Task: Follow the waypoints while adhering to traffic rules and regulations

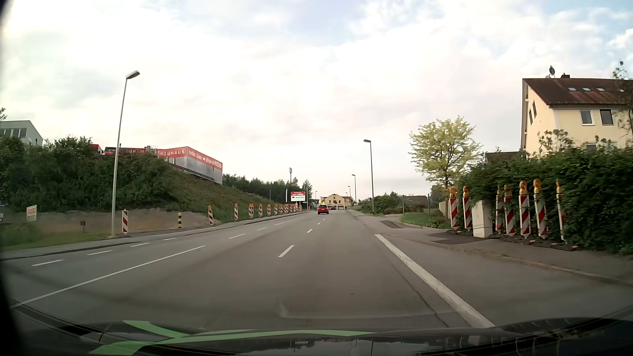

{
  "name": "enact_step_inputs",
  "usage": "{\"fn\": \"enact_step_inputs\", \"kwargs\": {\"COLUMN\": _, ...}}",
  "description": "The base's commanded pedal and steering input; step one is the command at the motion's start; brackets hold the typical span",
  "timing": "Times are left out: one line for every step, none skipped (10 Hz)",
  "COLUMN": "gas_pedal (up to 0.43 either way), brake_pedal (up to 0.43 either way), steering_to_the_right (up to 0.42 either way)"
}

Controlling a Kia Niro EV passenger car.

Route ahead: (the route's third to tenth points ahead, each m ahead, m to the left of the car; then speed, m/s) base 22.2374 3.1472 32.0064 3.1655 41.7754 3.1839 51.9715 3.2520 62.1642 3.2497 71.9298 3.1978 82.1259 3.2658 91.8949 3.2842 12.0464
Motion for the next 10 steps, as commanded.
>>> {"fn": "enact_step_inputs", "kwargs": {"gas_pedal": 0.209, "brake_pedal": 0.0, "steering_to_the_right": -0.003}}
{"fn": "enact_step_inputs", "kwargs": {"gas_pedal": 0.209, "brake_pedal": 0.0, "steering_to_the_right": -0.003}}
{"fn": "enact_step_inputs", "kwargs": {"gas_pedal": 0.209, "brake_pedal": 0.0, "steering_to_the_right": -0.003}}
{"fn": "enact_step_inputs", "kwargs": {"gas_pedal": 0.209, "brake_pedal": 0.0, "steering_to_the_right": -0.003}}
{"fn": "enact_step_inputs", "kwargs": {"gas_pedal": 0.209, "brake_pedal": 0.0, "steering_to_the_right": -0.003}}
{"fn": "enact_step_inputs", "kwargs": {"gas_pedal": 0.209, "brake_pedal": 0.0, "steering_to_the_right": -0.004}}
{"fn": "enact_step_inputs", "kwargs": {"gas_pedal": 0.209, "brake_pedal": 0.0, "steering_to_the_right": -0.007}}
{"fn": "enact_step_inputs", "kwargs": {"gas_pedal": 0.209, "brake_pedal": 0.0, "steering_to_the_right": -0.007}}
{"fn": "enact_step_inputs", "kwargs": {"gas_pedal": 0.209, "brake_pedal": 0.0, "steering_to_the_right": -0.007}}
{"fn": "enact_step_inputs", "kwargs": {"gas_pedal": 0.209, "brake_pedal": 0.0, "steering_to_the_right": -0.006}}
